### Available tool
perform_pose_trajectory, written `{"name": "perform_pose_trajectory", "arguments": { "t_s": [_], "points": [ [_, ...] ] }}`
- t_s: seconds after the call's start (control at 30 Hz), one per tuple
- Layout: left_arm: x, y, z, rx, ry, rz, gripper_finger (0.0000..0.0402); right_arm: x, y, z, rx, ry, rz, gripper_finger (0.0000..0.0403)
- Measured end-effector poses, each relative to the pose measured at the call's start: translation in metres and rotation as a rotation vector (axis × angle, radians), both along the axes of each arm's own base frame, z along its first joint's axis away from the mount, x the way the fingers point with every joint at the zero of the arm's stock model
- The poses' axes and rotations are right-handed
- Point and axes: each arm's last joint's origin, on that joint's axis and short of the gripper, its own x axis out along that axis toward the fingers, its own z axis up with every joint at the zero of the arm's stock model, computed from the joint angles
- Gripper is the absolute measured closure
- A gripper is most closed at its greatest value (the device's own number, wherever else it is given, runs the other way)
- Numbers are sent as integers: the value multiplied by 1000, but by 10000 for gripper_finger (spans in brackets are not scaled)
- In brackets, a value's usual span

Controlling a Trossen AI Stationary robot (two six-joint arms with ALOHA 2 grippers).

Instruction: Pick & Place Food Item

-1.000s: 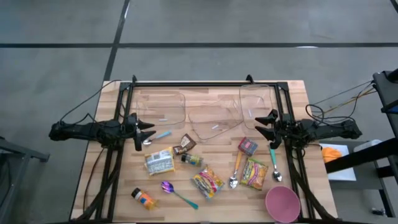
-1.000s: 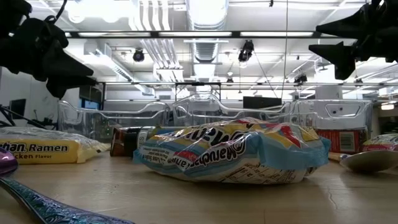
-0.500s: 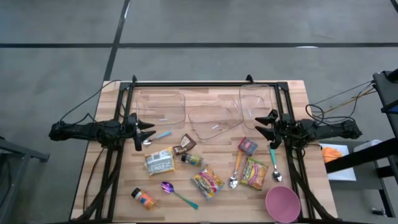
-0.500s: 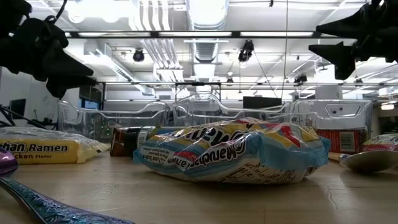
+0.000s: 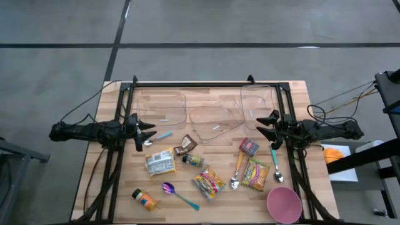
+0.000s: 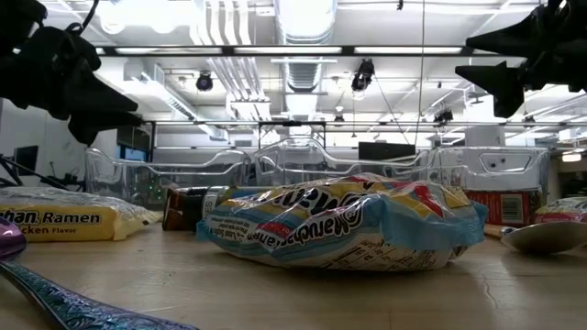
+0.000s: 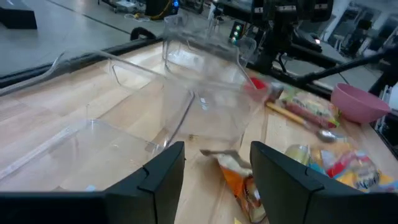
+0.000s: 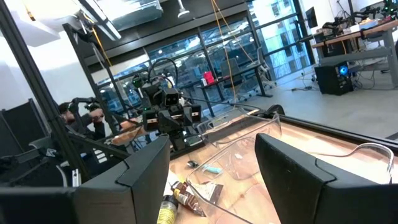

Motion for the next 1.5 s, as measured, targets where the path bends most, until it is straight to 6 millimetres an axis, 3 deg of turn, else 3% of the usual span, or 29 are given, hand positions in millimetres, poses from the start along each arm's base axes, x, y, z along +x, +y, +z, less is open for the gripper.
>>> {"name": "perform_pose_trajectory", "arguments": {
  "t_s": [0.07,0.13,0.23,0.33,0.53,0.7,0.83,1.07,1.27,1.5],
  "points": [
    [1,1,3,-36,-54,36,209,0,0,0,2,-4,0,170],
    [2,1,10,-178,-176,85,209,-1,0,3,46,-42,8,170],
    [2,4,26,-378,-400,180,209,-4,-1,16,231,-219,55,170],
    [2,4,36,-417,-513,166,209,-12,-2,30,343,-408,82,170],
    [-5,5,59,-410,-593,151,209,-22,3,52,112,-537,286,170],
    [-9,5,73,-375,-480,154,209,-22,4,70,164,-273,308,170],
    [-9,5,89,-360,-394,166,209,-35,0,92,257,-18,242,170],
    [-4,3,109,-344,-215,140,209,-49,-2,127,382,172,226,170],
    [7,1,112,-336,-148,136,209,-24,2,136,484,274,205,170],
    [11,1,113,-356,-144,144,209,10,12,127,488,471,323,170]
  ]
}}
